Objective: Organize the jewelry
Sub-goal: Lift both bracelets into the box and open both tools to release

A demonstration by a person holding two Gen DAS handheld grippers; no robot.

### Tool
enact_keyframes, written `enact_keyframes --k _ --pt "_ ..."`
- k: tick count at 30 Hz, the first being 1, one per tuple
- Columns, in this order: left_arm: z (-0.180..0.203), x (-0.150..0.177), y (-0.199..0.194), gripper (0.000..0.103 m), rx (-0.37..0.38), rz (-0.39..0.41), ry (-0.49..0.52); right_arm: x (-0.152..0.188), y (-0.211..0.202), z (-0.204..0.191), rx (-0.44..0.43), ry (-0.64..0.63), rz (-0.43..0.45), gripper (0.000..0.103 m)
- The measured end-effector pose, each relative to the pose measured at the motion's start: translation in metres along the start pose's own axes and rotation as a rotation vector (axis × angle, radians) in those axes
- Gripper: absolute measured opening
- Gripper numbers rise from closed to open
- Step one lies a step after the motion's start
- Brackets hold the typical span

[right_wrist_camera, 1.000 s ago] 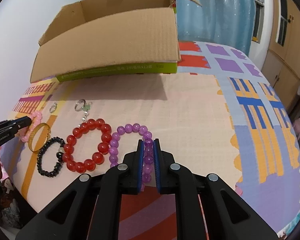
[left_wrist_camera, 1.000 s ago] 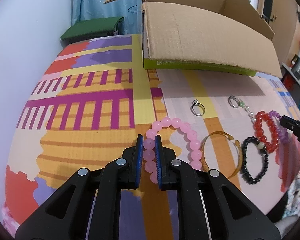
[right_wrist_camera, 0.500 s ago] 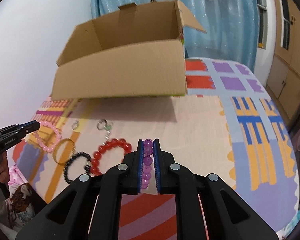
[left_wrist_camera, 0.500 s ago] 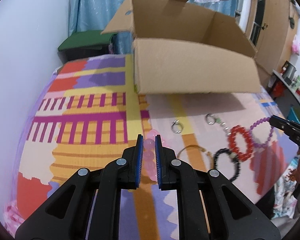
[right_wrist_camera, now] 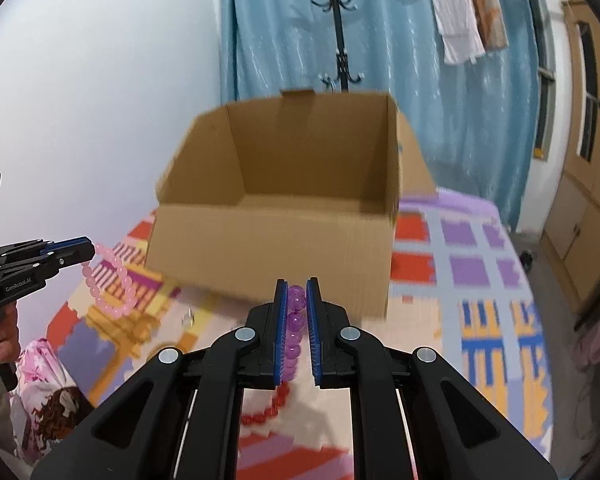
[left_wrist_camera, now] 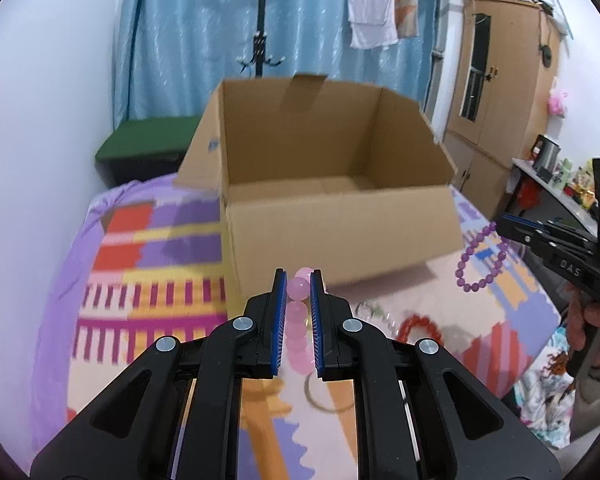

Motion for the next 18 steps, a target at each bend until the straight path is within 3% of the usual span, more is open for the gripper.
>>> enact_keyframes --k 8,18 --pt "-0.003 -0.063 0.017 0.011 -0.002 0.060 0.024 -0.060 0.019 0.002 0.019 -0.049 0.081 0.010" --pt "-0.019 -0.129 0.053 0.011 -0.013 0.094 0.000 -0.085 0.074 0.005 0.035 -0.063 0.069 0.010"
Point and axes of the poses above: each gripper's, at about its wrist camera, not at the fingertips, and y roughly the way its jaws point, z to its right, x to its underside, the point moved 2 cm from there along y, roughly the way its jaws point, and after that the axes turned 5 degrees about z, right-handed, at the moved point
